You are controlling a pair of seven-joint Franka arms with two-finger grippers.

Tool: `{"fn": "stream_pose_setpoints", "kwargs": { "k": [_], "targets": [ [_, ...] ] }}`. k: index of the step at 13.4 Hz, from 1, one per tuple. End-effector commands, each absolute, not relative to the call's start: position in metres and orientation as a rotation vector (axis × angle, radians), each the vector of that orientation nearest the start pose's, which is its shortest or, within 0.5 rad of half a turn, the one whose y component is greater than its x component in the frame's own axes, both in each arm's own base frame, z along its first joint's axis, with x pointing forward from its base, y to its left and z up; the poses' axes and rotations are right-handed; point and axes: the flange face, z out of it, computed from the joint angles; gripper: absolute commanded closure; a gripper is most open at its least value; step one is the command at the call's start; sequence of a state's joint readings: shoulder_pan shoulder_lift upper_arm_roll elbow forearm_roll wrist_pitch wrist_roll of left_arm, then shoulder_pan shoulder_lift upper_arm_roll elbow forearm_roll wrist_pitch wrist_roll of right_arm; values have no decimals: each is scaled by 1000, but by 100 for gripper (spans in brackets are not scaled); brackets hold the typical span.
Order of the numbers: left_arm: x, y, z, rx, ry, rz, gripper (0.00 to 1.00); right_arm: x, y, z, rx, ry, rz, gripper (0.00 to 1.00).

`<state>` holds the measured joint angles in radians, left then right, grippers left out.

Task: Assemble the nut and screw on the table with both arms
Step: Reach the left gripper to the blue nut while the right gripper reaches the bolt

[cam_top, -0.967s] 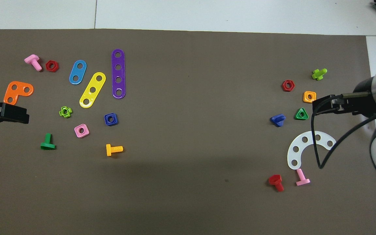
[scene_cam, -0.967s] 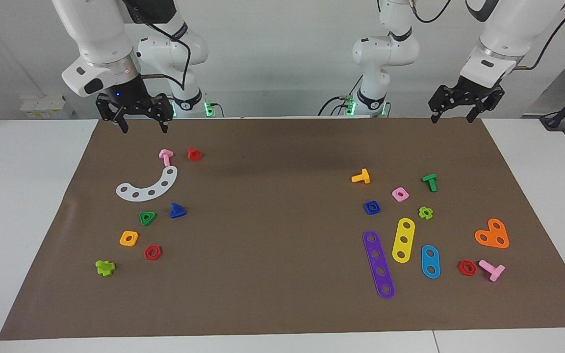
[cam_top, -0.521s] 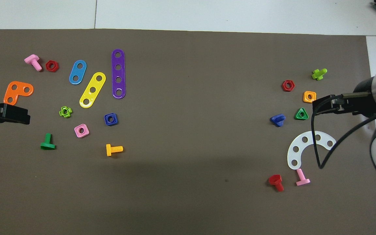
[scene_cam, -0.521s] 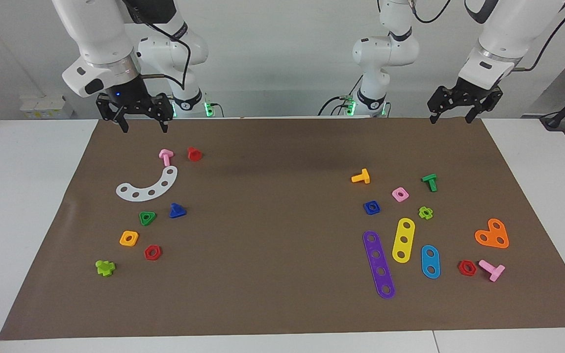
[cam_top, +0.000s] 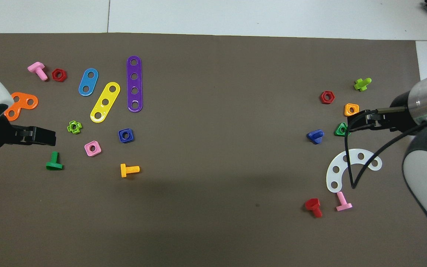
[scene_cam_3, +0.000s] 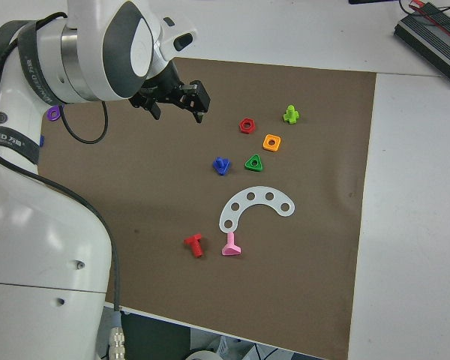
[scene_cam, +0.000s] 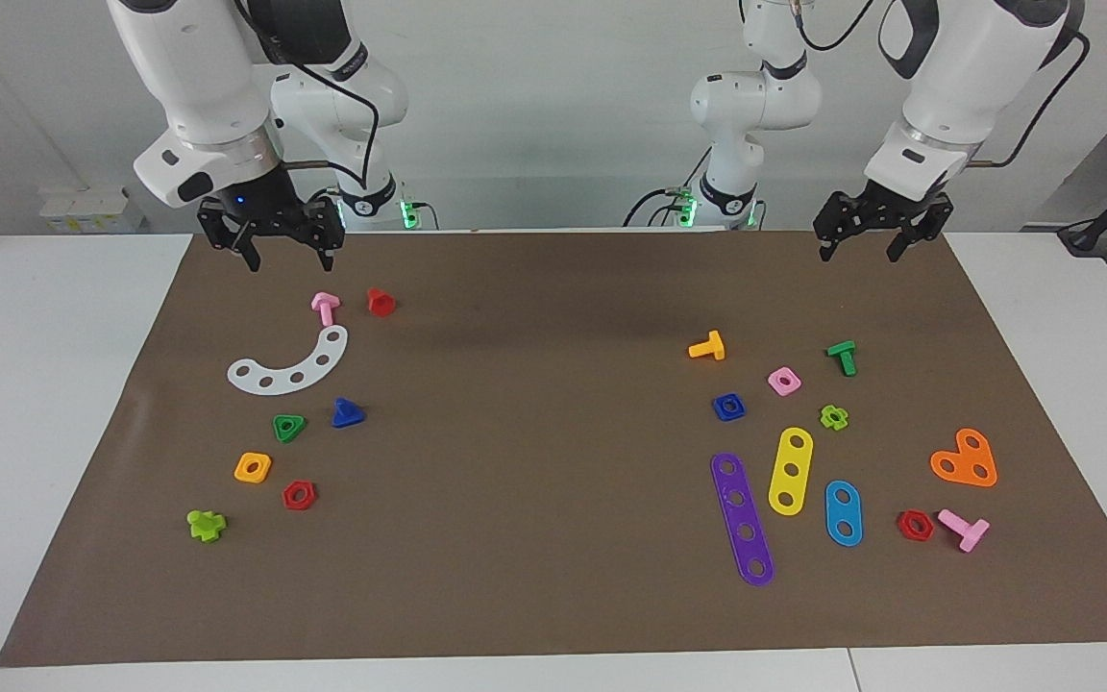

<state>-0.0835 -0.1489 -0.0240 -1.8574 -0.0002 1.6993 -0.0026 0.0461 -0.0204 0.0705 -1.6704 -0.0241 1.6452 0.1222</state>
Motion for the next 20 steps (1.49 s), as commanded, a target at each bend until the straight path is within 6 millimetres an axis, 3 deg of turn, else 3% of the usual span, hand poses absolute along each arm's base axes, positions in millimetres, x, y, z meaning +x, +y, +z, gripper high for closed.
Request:
{"fn": "stream_pose_setpoints", "kwargs": {
  "k": [1,5,10,13,15,20],
  "targets": [
    [498,-57,558,-3147,162,-18,0,530,61,560,-3150,-28,-78,5],
    [500,-63,516,-3201,89,-42,0,538,60,512,-3149,-34,-61,7],
    [516,-111,468,-3222,-130,-76,1,545,56,467,-3144,-78,-95,7],
    [526,-119,440,-3217,-265,-86,2,553,52,442,-3144,-92,-54,7],
    [531,-121,423,-3209,-387,-107,3,558,51,416,-3141,-112,-32,7],
    [539,-124,411,-3209,-493,-186,5,569,47,356,-3130,-157,-99,8]
  ]
}}
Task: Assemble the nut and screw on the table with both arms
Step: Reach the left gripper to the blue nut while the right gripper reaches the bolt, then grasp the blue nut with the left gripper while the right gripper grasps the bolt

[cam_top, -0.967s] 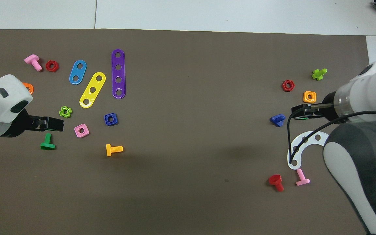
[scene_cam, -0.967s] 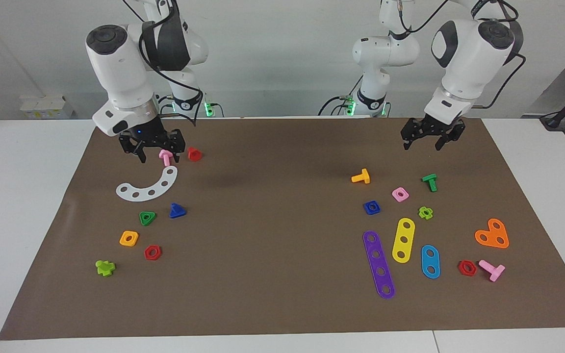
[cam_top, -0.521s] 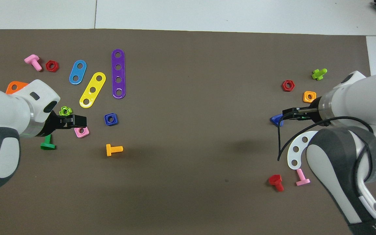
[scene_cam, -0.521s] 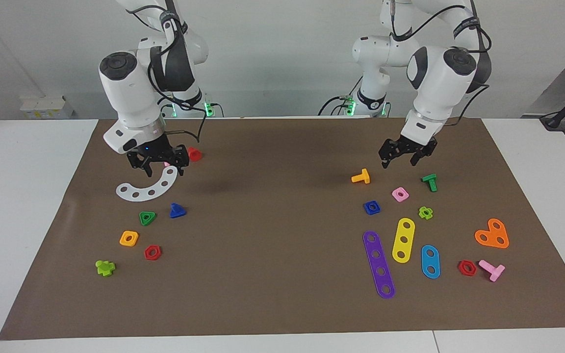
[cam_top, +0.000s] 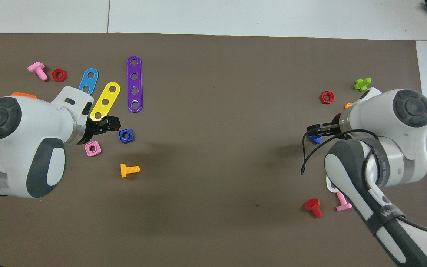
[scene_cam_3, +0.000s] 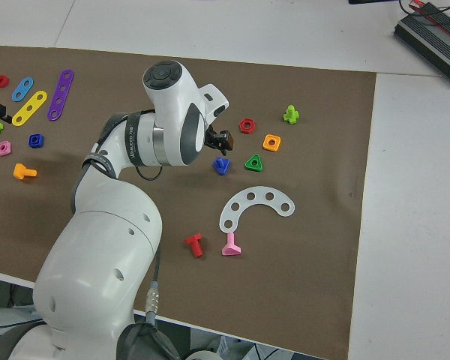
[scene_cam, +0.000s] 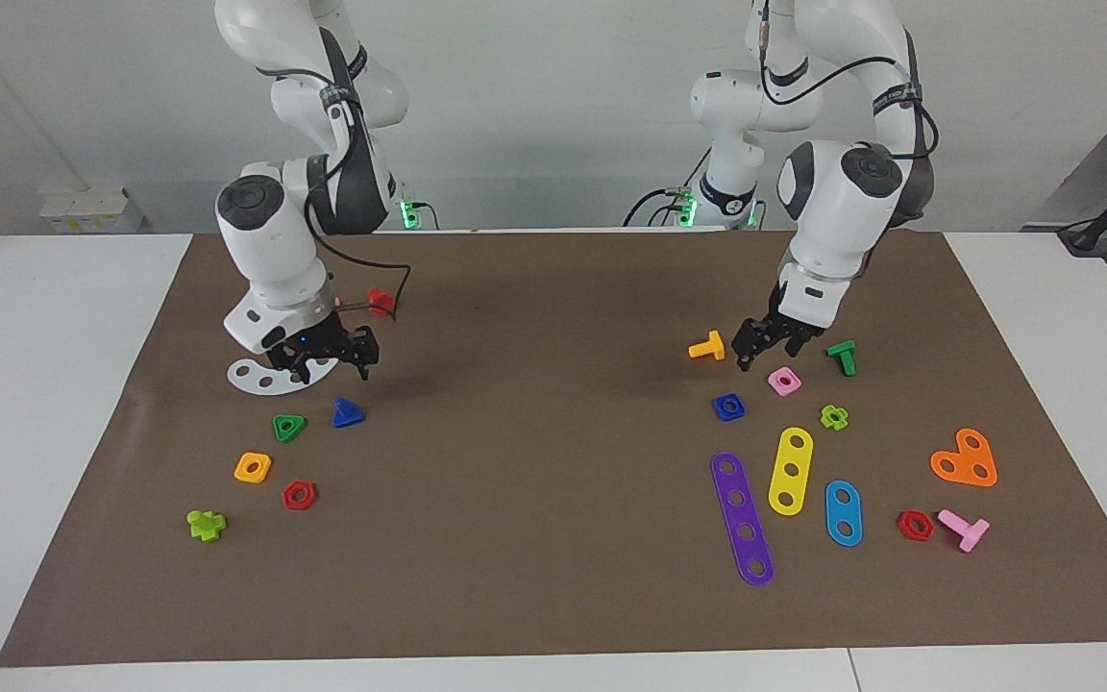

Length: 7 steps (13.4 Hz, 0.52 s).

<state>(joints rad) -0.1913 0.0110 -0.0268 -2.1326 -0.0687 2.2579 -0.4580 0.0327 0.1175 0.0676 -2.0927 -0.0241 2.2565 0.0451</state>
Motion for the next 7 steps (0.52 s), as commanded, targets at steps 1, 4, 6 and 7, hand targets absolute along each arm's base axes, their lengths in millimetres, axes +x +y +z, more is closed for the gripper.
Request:
{"fn": "stream_pose_setpoints", "kwargs": {
  "k": [1,4,6,7],
  "targets": [
    [538,-125,402,-3207,-489,-175,6,569,46,347,-3130,-154,-85,8],
    [544,-138,379,-3213,-461,-188,8,556,43,323,-3129,-167,-91,11],
    [546,-149,356,-3214,-433,-174,9,549,34,311,-3129,-177,-116,12],
    [548,-150,347,-3212,-432,-169,10,547,31,309,-3129,-177,-109,12]
  ]
}}
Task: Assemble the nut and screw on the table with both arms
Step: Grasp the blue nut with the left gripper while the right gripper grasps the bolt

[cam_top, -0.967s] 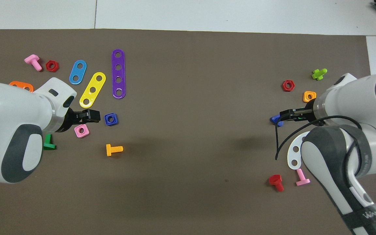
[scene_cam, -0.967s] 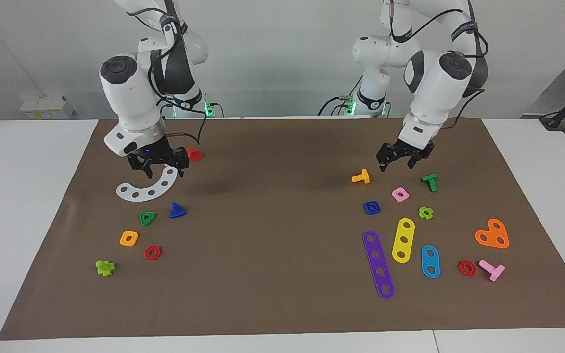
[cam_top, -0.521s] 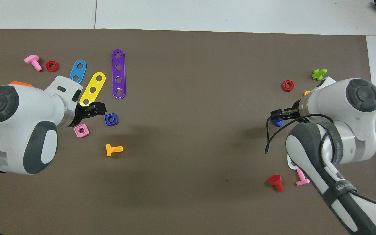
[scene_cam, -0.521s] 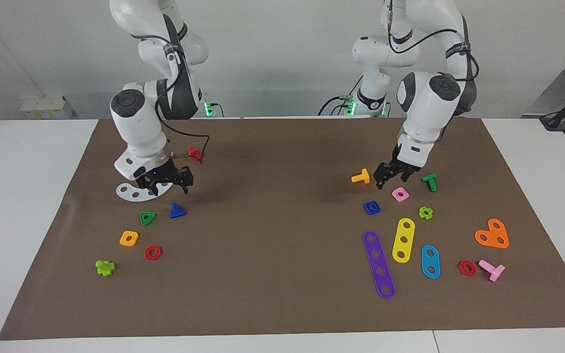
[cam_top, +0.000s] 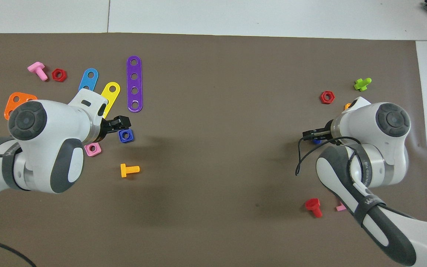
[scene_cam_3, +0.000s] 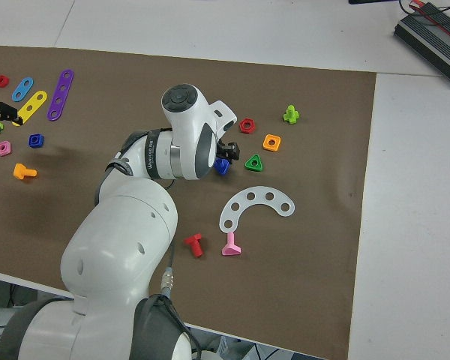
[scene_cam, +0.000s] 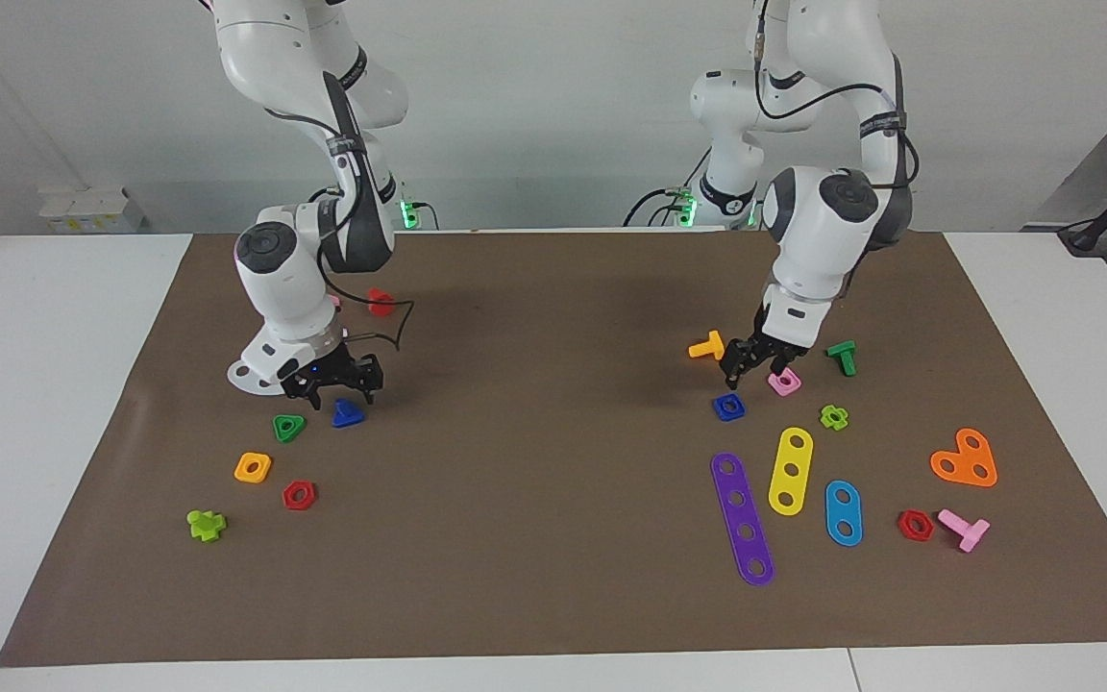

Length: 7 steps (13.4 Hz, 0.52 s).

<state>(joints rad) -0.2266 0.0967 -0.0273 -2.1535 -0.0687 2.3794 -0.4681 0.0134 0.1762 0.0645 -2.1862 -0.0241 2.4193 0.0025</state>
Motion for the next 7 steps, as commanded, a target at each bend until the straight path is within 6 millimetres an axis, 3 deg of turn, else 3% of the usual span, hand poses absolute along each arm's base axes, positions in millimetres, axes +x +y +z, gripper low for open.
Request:
{"fn": "stream_pose_setpoints", "kwargs": {
  "k": [1,5,7],
  "targets": [
    [547,-149,335,-3210,-424,-164,12,546,32,309,-3129,-182,-107,13],
    [548,-151,312,-3200,-387,-154,15,548,34,310,-3128,-182,-114,21],
    [544,-161,298,-3189,-341,-124,18,549,35,310,-3128,-182,-116,23]
  ]
}}
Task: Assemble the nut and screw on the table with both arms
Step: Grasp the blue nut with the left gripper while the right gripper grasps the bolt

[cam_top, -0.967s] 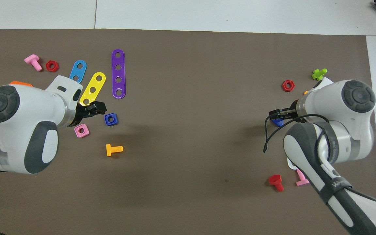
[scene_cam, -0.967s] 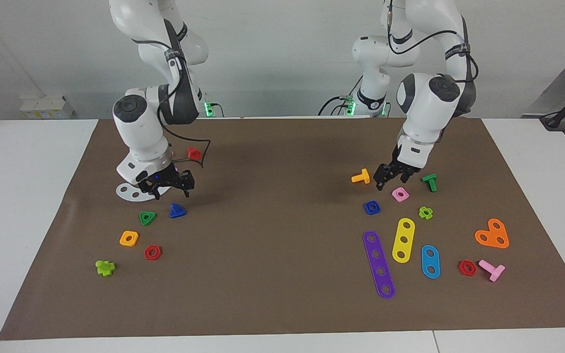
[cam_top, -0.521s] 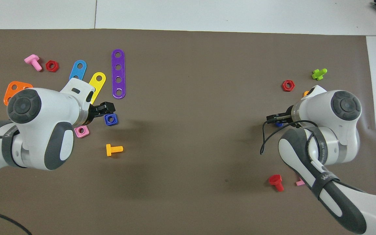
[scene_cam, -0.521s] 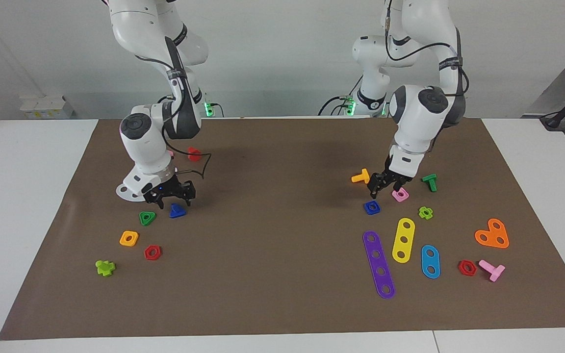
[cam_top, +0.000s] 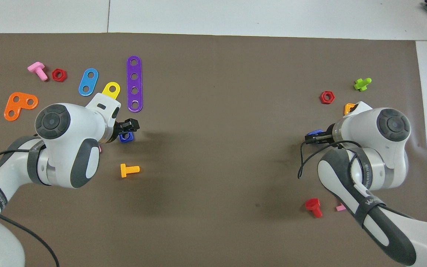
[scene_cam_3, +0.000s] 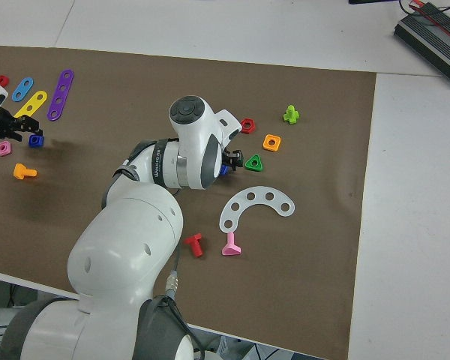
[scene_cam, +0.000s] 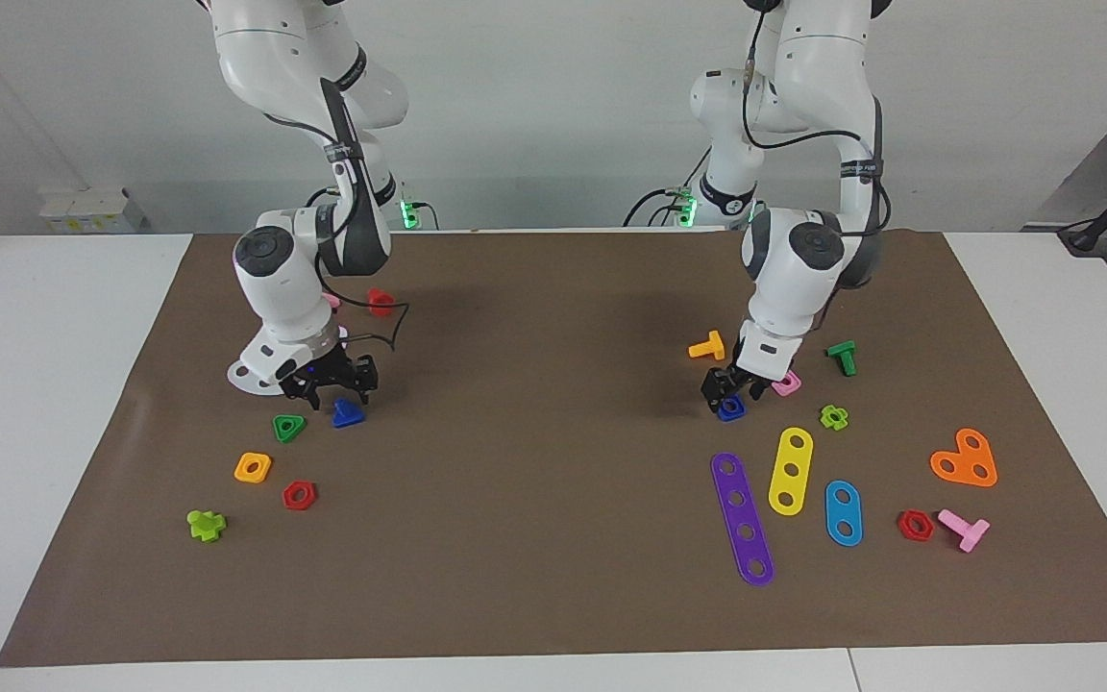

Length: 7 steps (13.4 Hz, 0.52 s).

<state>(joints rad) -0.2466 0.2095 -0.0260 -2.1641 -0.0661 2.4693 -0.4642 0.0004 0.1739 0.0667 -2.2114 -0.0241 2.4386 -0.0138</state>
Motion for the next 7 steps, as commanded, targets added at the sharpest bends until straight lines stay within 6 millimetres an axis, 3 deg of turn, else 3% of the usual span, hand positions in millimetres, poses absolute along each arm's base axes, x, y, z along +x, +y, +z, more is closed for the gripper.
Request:
{"fn": "stream_pose_setpoints", "kwargs": {
  "k": [1,7],
  "targets": [
    [544,-161,297,-3179,-316,-118,19,551,35,312,-3127,-189,-123,26],
    [541,-159,297,-3143,-280,-44,35,559,37,320,-3122,-195,-193,31]
  ]
}}
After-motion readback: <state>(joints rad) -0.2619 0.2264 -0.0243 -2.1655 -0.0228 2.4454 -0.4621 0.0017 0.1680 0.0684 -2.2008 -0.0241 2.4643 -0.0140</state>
